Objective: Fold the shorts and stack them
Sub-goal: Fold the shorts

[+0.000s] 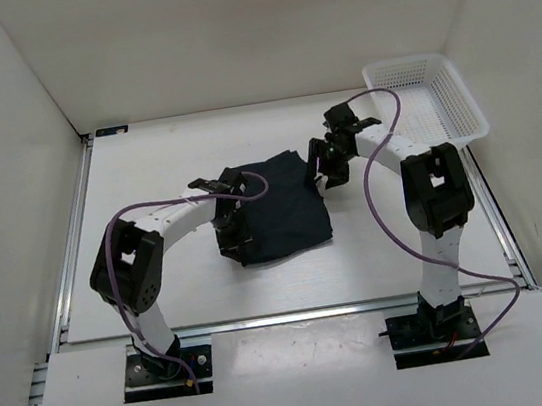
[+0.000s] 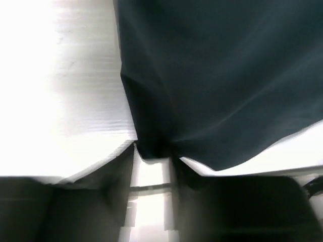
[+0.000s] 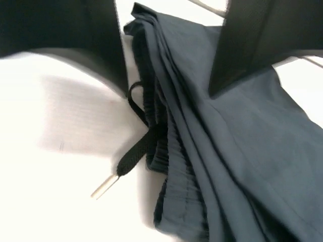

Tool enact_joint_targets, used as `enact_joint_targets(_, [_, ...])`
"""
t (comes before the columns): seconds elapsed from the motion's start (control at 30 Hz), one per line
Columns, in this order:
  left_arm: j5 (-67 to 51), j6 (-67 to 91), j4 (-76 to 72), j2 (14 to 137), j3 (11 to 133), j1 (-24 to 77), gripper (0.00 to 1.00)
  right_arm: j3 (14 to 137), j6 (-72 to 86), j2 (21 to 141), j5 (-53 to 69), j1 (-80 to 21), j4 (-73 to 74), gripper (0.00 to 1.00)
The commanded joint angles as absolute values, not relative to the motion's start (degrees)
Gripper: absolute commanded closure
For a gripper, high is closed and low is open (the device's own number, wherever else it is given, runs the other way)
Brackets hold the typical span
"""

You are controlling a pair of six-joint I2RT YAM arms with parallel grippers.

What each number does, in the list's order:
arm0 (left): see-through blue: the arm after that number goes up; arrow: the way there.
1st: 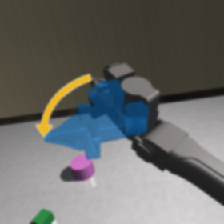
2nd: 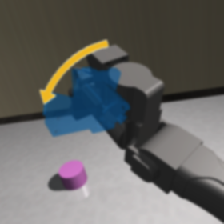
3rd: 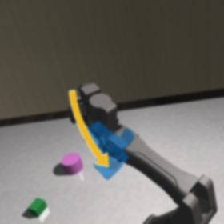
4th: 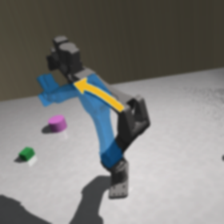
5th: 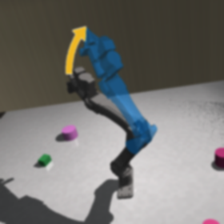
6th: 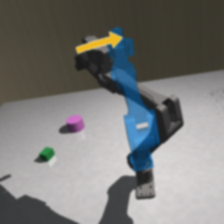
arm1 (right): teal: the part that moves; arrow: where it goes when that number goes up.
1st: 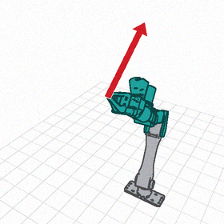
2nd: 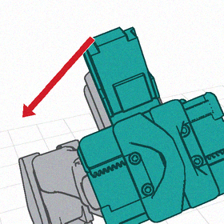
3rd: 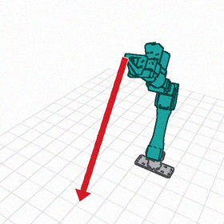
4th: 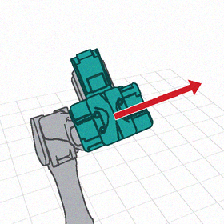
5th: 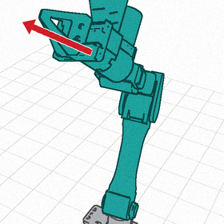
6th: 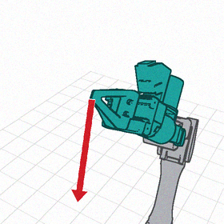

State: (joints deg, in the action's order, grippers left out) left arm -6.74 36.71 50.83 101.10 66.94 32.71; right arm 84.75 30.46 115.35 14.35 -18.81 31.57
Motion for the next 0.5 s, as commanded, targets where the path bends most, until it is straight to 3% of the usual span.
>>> enact_joint_targets(0.0, [-3.52,38.14,53.78,98.61,70.56,32.34,0.5,89.65,27.69,111.03,9.35,-20.56,35.67,0.27])
enact_joint_targets(0.03, [-2.38,38.14,55.79,97.83,71.53,32.34,0.34,88.78,27.69,109.27,7.23,-20.57,35.68,0.12])
enact_joint_targets(0.1, [-0.54,37.62,58.35,95.73,74.68,32.34,0.0,86.67,27.69,102.44,2.66,-20.57,36.39,0.02])
enact_joint_targets(0.27, [8.06,37.09,68.44,89.83,82.6,31.73,0.0,78.86,26.46,87.39,-12.54,-19.96,38.84,0.0])
enact_joint_targets(0.47, [11.41,34.46,70.31,78.06,87.71,25.15,0.0,71.99,25.93,70.26,-27.13,-17.32,45.17,0.0])
